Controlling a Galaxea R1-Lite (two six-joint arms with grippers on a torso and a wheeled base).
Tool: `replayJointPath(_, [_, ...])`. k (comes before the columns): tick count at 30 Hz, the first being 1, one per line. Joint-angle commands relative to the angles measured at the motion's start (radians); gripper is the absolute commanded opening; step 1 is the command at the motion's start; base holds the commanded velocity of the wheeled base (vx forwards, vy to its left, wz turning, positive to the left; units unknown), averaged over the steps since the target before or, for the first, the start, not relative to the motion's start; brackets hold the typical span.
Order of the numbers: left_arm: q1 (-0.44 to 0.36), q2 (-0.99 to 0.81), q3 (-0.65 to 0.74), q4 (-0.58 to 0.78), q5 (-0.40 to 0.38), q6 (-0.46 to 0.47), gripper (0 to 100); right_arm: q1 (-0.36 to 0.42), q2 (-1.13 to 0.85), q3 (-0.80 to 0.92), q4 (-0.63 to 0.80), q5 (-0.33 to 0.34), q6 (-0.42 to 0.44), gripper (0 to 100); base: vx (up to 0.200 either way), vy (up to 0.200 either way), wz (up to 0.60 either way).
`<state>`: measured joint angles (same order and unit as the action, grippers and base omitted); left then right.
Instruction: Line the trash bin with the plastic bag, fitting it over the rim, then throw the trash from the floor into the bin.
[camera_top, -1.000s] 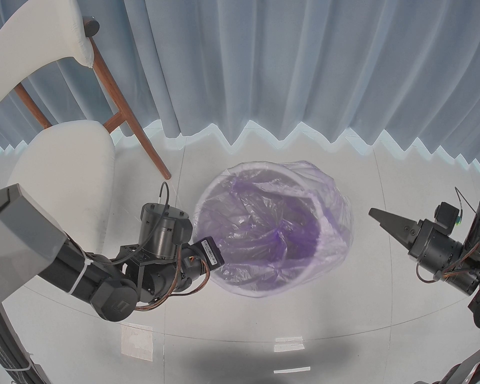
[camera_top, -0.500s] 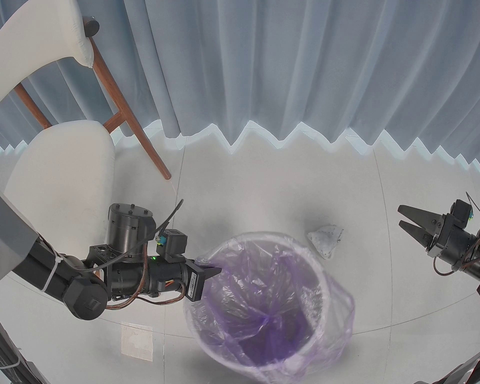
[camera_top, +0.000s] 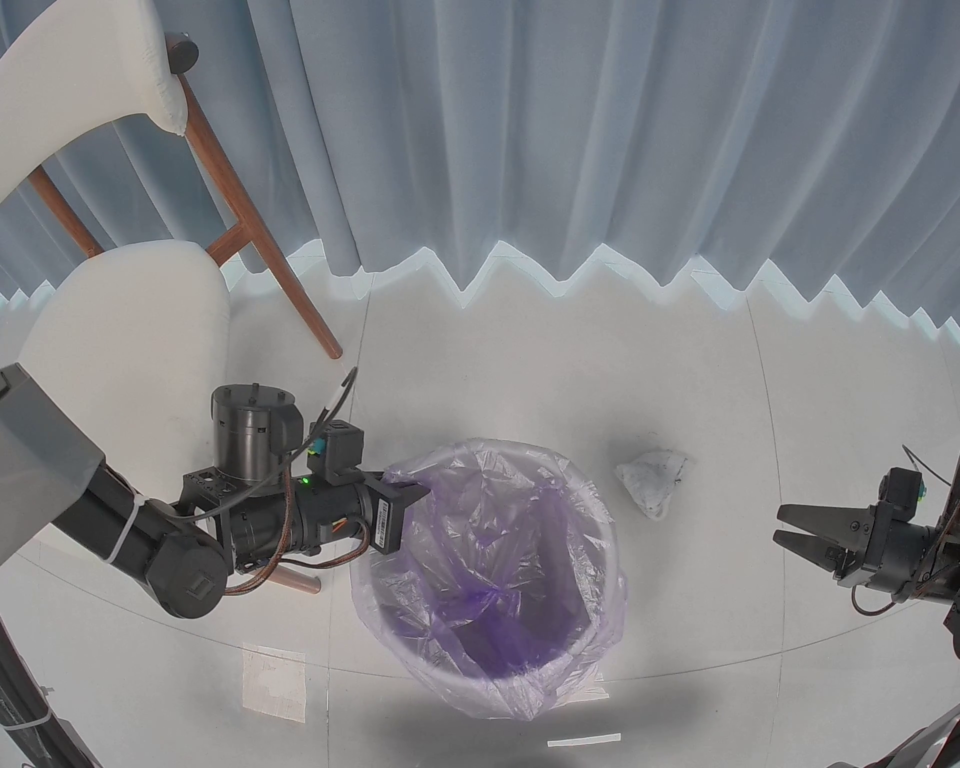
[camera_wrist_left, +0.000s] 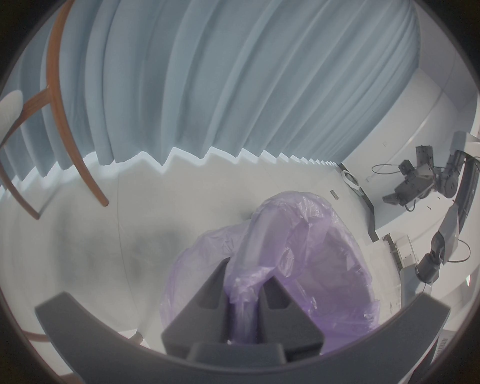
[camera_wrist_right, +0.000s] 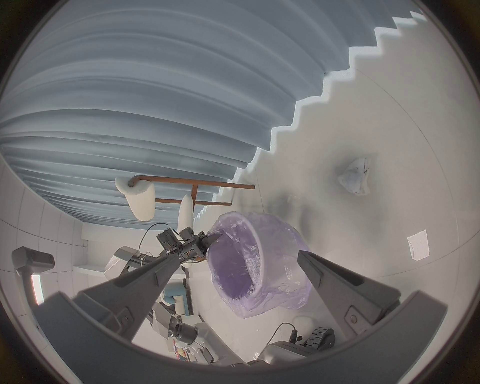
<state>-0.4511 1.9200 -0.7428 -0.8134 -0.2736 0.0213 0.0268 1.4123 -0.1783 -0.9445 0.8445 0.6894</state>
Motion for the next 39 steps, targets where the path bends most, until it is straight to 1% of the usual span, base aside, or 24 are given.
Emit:
replayJointPath(1, [-0.014,0.036,-0.03,-0.01,0.07,-0.027,0,0.004,0.03,-0.001,-0.005,0.001,-0.002,100,0.0,0.0,0.0])
replayJointPath(2, [-0.02,0.082,-0.056,-0.035,0.097,-0.063,0,0.004,0.031,-0.003,-0.005,0.001,-0.002,100,0.0,0.0,0.0])
replayJointPath(3, [-0.024,0.094,-0.066,-0.046,0.103,-0.078,0,0.004,0.03,-0.004,-0.005,0.001,-0.002,100,0.0,0.0,0.0])
replayJointPath(4, [-0.034,0.131,-0.096,-0.082,0.125,-0.124,0,0.004,0.03,-0.004,-0.007,0.001,-0.004,100,0.0,0.0,0.0])
replayJointPath(5, [-0.035,0.137,-0.102,-0.089,0.129,-0.132,0,0.004,0.03,-0.004,-0.007,0.001,-0.004,100,0.0,0.0,0.0])
replayJointPath(7, [-0.047,0.208,-0.161,-0.138,0.18,-0.195,0,0.005,0.025,-0.006,-0.014,0.001,-0.005,100,0.0,0.0,0.0])
replayJointPath(11, [-0.047,0.294,-0.234,-0.178,0.212,-0.247,0,0.007,0.02,-0.004,-0.043,0.001,-0.005,100,0.0,0.0,0.0])
replayJointPath(14, [-0.054,0.35,-0.264,-0.214,0.235,-0.296,0,0.012,0.02,-0.003,-0.06,-0.001,-0.005,100,0.0,0.0,0.0])
replayJointPath(18, [-0.054,0.424,-0.285,-0.29,0.257,-0.304,0,0.01,0.019,-0.003,-0.063,-0.002,-0.007,100,0.0,0.0,0.0])
replayJointPath(23, [-0.049,0.487,-0.319,-0.329,0.294,-0.305,0,0.01,0.017,0.016,-0.063,-0.004,-0.01,100,0.0,0.0,0.0])
replayJointPath(30, [-0.04,0.488,-0.32,-0.332,0.301,-0.3,0,0.012,0.011,0.025,-0.059,-0.019,-0.028,100,0.0,0.0,0.0])
replayJointPath(33, [-0.015,0.494,-0.323,-0.334,0.341,-0.296,0,0.015,0.014,0.023,-0.056,-0.019,-0.028,100,0.0,0.0,0.0])
replayJointPath(35, [-0.012,0.499,-0.325,-0.336,0.347,-0.297,0,0.015,0.014,0.023,-0.056,-0.019,-0.028,100,0.0,0.0,0.0])
replayJointPath(39, [-0.011,0.534,-0.32,-0.397,0.352,-0.3,0,0.015,0.014,0.028,-0.054,-0.019,-0.027,100,0.0,0.0,0.0])
